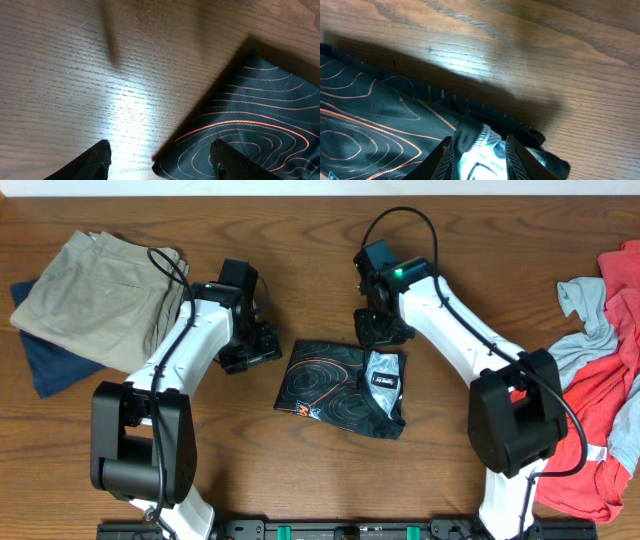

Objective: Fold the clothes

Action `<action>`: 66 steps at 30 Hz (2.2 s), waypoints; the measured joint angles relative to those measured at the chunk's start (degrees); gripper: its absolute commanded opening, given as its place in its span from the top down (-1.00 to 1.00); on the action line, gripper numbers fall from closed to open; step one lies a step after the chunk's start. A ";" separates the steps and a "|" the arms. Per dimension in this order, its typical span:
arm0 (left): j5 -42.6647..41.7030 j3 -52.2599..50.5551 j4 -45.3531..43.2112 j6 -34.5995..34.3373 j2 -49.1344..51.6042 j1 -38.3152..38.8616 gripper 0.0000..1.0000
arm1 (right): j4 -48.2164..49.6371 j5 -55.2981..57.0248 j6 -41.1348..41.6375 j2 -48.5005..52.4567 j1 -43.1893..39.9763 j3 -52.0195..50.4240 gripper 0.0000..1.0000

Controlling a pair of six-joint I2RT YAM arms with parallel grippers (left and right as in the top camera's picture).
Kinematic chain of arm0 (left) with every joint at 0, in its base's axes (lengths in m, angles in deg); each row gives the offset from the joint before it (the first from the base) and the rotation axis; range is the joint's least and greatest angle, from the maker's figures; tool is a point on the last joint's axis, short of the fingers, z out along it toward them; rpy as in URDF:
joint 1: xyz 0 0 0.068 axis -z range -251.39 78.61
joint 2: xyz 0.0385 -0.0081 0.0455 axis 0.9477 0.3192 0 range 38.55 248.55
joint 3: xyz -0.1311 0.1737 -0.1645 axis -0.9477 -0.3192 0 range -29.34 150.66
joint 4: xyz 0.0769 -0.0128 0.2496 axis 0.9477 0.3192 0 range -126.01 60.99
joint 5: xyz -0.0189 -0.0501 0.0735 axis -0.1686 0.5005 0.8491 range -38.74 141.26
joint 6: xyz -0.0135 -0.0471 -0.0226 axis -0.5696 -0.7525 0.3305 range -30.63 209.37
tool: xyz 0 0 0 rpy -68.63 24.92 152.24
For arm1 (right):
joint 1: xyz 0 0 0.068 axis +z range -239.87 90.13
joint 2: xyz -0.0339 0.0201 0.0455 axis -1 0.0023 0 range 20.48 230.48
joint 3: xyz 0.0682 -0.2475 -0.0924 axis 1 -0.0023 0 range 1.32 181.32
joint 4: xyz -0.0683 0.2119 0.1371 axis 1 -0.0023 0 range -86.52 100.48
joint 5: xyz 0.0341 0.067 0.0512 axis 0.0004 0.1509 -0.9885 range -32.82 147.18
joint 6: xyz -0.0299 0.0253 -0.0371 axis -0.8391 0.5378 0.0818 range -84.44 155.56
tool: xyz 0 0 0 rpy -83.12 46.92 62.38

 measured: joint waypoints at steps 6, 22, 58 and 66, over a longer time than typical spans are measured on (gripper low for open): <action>0.00 0.00 0.00 0.00 0.00 0.00 -0.31 | 0.37 0.02 -0.04 0.90 1.27 0.00 0.39; 0.00 0.00 0.00 0.00 0.02 0.00 -0.30 | 0.92 0.04 -0.04 1.66 1.46 -0.52 0.46; 0.00 0.00 0.00 0.00 0.00 0.00 -0.31 | -20.70 8.17 7.98 3.30 -4.20 -1.25 0.69; -0.07 0.00 0.00 0.04 0.02 0.00 -0.54 | -23.04 12.76 10.32 3.34 -6.67 -1.27 0.68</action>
